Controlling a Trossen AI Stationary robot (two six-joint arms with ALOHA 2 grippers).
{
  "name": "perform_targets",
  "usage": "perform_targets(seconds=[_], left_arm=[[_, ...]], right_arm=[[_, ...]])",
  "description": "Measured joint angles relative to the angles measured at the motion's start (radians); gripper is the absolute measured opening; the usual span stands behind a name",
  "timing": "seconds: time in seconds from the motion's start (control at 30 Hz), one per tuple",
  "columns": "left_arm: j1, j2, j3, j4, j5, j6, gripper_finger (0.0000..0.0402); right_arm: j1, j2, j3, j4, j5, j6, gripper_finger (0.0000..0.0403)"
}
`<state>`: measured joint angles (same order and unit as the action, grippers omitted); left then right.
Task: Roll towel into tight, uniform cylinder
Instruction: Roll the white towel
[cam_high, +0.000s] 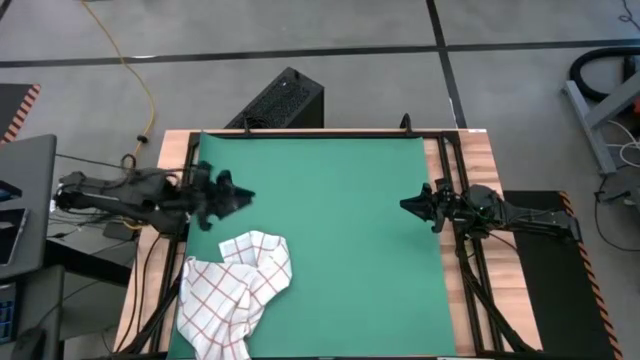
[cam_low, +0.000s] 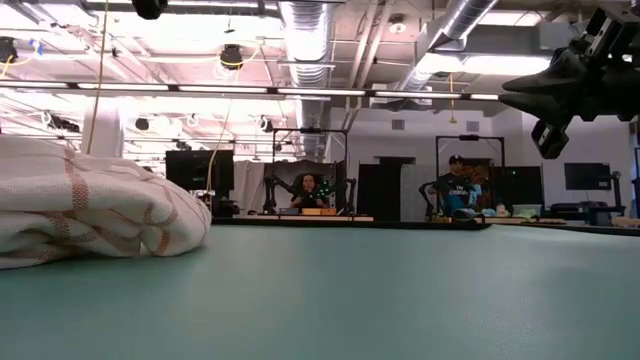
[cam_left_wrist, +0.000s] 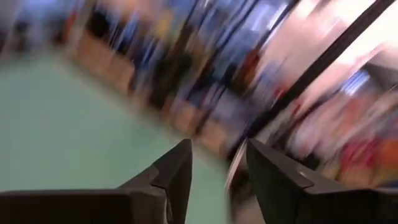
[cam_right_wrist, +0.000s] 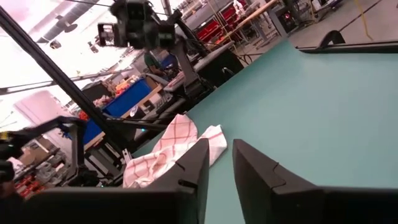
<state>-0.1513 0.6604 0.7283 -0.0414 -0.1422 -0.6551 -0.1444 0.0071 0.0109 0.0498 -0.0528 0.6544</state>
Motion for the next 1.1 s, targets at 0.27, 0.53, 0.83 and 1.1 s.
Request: perform_targets(seconds=[0.27,0.53,0.83,1.1], left_arm=[[-0.005,0.292,0.305,-0.887,-0.020,-0.074,0.0149],[-0.007,0.364,0.146,-1.070,0.041,-0.117,0.0149],[-0.063,0.312,-0.115,-0.903,0.114,-0.175,0.0149],[-0.214,0.315,-0.225,-0.815,0.119,-0.248,0.0149]], right_arm=[[0.000,0.000,0.000,-0.009,0.003,-0.005,0.0103],[0.000,0.000,0.000,-0.010,0.003,-0.007,0.0103],[0.000,0.000,0.000,-0.011,0.003,0.000,0.0103],[0.000,0.000,0.000,-0.011,0.003,0.000,0.0103]])
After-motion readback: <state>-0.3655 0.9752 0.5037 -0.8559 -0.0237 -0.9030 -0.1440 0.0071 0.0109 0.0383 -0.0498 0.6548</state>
